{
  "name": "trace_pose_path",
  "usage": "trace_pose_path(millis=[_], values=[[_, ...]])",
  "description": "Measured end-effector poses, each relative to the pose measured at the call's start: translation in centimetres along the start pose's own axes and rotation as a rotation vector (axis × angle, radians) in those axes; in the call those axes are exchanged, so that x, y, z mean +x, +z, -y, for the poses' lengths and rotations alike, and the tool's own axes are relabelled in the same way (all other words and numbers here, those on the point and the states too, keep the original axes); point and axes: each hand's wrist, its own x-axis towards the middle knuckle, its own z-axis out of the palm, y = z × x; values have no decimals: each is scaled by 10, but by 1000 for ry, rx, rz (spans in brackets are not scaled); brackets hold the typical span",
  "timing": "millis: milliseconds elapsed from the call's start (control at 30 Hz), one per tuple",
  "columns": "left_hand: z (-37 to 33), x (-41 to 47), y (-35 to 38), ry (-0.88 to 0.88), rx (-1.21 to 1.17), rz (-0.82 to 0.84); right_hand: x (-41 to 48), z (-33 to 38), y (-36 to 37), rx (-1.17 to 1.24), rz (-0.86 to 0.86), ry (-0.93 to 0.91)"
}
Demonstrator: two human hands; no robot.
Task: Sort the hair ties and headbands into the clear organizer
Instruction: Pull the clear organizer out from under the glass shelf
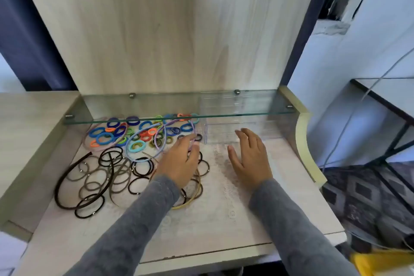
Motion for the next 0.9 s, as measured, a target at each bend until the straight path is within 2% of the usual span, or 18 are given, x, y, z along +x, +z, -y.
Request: trace_pose_path(millis=[100, 267, 467, 900], values=[[-10, 10, 8, -87, -209, 59, 7, -15, -10, -31, -25, 25], [-23, 22, 15, -113, -349, 92, 12, -24, -19, -72, 5, -10], [-12, 42, 22, -334, -634, 163, 16, -30, -21, -33, 59, -13], [-5, 49, 43, -323, -554, 183, 6, -35, -30, 26, -2, -62]])
